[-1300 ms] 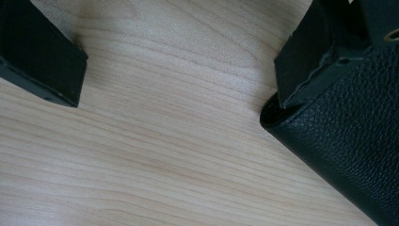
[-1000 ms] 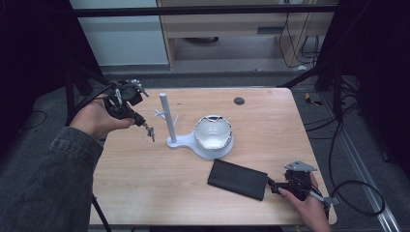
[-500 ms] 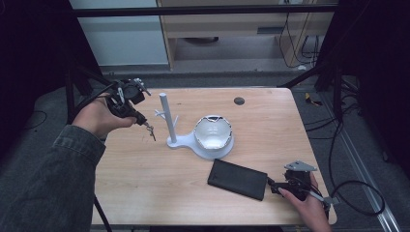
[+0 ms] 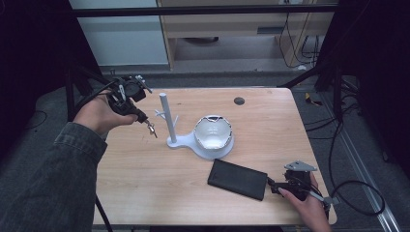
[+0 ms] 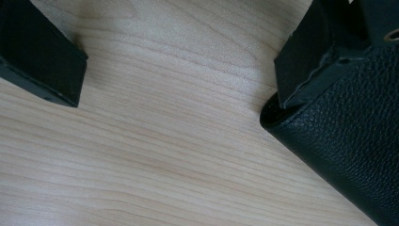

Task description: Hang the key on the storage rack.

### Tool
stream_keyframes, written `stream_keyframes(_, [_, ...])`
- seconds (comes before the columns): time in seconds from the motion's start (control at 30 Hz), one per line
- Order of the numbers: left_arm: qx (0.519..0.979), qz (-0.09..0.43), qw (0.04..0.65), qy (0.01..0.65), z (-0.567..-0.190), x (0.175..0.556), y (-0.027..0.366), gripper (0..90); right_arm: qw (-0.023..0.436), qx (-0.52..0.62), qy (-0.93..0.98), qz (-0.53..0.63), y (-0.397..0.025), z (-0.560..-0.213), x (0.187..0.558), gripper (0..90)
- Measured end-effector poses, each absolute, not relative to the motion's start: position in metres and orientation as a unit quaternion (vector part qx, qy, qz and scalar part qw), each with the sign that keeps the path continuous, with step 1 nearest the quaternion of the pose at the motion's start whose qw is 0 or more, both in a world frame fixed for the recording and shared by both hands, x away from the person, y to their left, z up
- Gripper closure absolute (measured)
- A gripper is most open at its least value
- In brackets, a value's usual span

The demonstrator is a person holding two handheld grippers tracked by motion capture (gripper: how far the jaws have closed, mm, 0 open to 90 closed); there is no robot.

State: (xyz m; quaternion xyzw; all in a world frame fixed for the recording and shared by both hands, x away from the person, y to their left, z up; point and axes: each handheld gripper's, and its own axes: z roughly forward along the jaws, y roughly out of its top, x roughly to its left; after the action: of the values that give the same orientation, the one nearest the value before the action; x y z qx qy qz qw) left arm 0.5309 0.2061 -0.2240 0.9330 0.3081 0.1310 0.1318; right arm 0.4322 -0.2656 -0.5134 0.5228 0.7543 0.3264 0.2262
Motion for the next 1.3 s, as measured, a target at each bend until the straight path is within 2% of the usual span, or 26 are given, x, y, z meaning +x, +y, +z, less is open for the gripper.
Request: stream_keyframes(1.3, [0.934,0.132,0.131,0.304,-0.215,0.558,0.192,84.4,0.226,0.523,0.755,0.325,-0.266,-0.513,0.432,2.8])
